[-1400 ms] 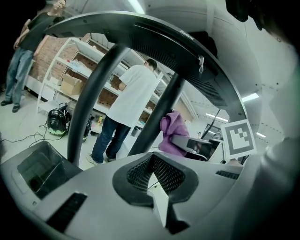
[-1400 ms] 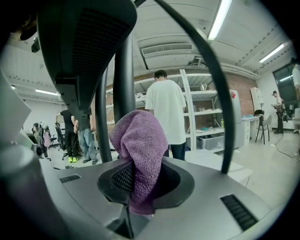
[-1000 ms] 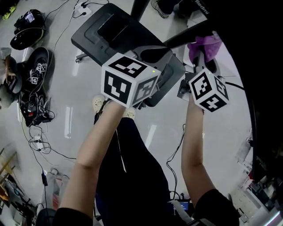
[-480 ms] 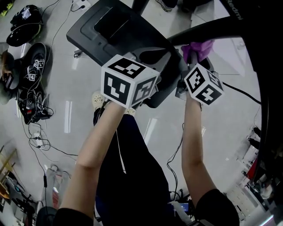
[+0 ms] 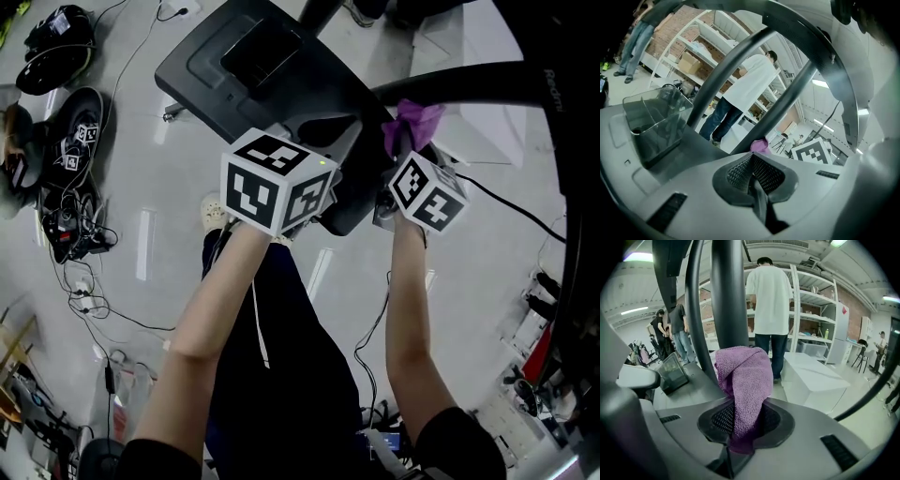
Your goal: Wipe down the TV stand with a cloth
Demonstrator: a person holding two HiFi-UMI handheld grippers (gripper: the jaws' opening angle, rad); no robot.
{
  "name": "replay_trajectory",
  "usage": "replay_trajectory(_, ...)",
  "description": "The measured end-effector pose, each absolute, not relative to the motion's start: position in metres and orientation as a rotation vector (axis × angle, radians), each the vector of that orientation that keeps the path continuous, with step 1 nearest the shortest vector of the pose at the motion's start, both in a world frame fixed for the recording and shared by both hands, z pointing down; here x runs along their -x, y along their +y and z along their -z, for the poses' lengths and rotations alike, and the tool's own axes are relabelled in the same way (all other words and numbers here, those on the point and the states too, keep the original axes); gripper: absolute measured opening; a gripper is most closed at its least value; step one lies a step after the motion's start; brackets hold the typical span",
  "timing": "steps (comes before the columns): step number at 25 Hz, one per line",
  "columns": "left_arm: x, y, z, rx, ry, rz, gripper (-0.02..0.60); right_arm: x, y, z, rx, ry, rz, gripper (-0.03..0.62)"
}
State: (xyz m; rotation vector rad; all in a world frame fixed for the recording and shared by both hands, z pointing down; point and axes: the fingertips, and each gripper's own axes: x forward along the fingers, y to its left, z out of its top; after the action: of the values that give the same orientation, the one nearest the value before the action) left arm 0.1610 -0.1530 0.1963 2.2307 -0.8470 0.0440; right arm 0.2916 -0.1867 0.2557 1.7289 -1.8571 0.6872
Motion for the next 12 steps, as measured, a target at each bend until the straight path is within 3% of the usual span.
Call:
replay_trajectory(6, -0.133, -0.165, -0.18, -2.25, -0.817, -0.026, 0.006, -0.256, -0.18, -0.232, -1.778, -1.886, -0.753, 0.089)
replay_trajectory(12, -0.08, -0.177, -0.157, -2.262, -0.811, 0.007, 0.005, -0.175, -0.175, -0.201, -1.787, -2.012, -0.913, 0.089)
